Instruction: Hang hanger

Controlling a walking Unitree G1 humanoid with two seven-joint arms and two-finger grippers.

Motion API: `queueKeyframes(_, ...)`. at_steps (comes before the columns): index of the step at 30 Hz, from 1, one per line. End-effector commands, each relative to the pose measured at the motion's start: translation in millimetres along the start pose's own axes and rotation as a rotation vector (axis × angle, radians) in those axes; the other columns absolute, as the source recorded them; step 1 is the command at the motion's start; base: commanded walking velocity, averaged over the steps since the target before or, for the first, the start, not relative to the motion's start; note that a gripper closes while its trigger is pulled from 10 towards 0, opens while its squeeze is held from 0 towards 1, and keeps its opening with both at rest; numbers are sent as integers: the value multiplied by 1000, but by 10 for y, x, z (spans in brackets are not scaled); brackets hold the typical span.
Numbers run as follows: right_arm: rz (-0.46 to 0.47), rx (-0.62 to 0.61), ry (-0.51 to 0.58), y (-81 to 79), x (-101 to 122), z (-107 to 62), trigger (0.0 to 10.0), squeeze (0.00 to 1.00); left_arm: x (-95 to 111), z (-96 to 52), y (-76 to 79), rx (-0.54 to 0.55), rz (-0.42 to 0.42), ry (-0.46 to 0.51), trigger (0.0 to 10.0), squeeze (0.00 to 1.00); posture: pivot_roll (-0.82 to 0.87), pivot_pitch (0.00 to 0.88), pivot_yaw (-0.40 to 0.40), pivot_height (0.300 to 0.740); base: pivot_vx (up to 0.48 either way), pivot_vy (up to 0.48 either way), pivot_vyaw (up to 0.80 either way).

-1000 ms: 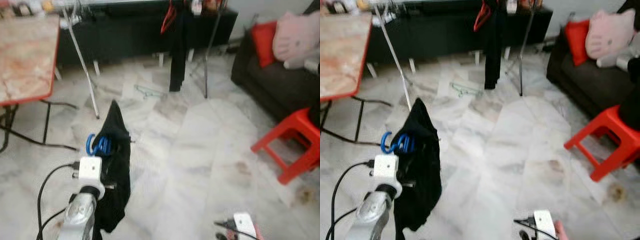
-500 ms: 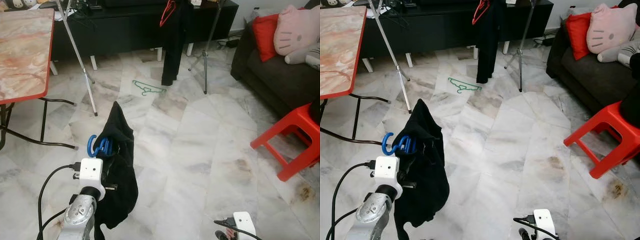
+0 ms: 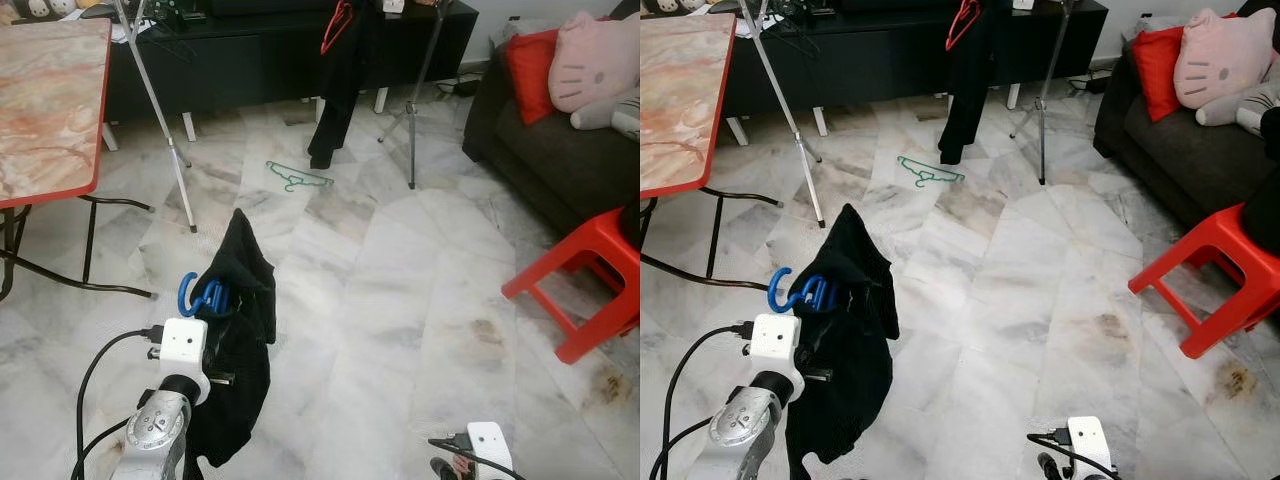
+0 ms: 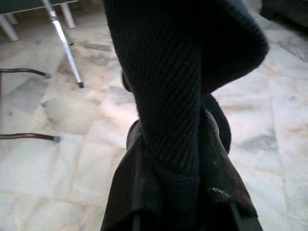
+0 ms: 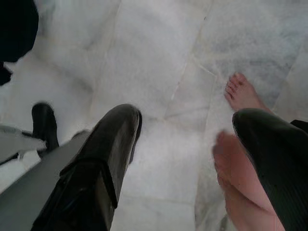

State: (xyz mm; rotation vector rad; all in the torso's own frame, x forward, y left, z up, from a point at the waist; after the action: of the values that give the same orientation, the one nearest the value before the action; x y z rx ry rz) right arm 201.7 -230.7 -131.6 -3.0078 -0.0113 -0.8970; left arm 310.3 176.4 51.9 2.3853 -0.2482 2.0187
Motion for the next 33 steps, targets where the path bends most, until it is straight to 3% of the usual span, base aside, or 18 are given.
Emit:
queueKeyframes(1, 30, -33, 26, 66, 8, -15, 10000, 0, 117, 13, 47, -36, 20, 30, 10000, 0, 14, 120, -74, 740, 0, 0, 0)
queueKeyframes(9, 39, -119, 148, 174, 180, -45, 10000, 0, 114, -9, 189, -195, 101, -12, 10000, 0, -8, 126, -78, 740, 0, 0, 0)
queueKeyframes(15, 58, -192, 252, 258, 307, -95, 10000, 0, 378, 19, 242, -285, 106, 26, 10000, 0, -8, 126, -78, 740, 0, 0, 0)
queueKeyframes(23, 60, -180, 350, 233, 442, -135, 10000, 0, 654, 64, 463, -383, 114, 79, 10000, 0, -27, 112, -79, 740, 0, 0, 0)
queueKeyframes(33, 79, -206, 401, 264, 484, -175, 10000, 0, 632, 20, 538, -420, 119, 54, 10000, 0, -24, 95, -78, 740, 0, 0, 0)
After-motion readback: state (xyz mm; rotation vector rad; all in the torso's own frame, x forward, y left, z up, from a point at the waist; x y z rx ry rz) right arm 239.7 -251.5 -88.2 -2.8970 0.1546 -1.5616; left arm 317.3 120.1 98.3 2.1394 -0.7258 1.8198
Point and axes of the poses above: a point about 5 cm out from each wrist's last joint towards the gripper, its own z axis pointing out of the wrist towards the gripper, its own x axis along the axis of the wrist's last joint, y = z × x, the point moved 6 cm from there along z, pointing out of the wrist towards the gripper
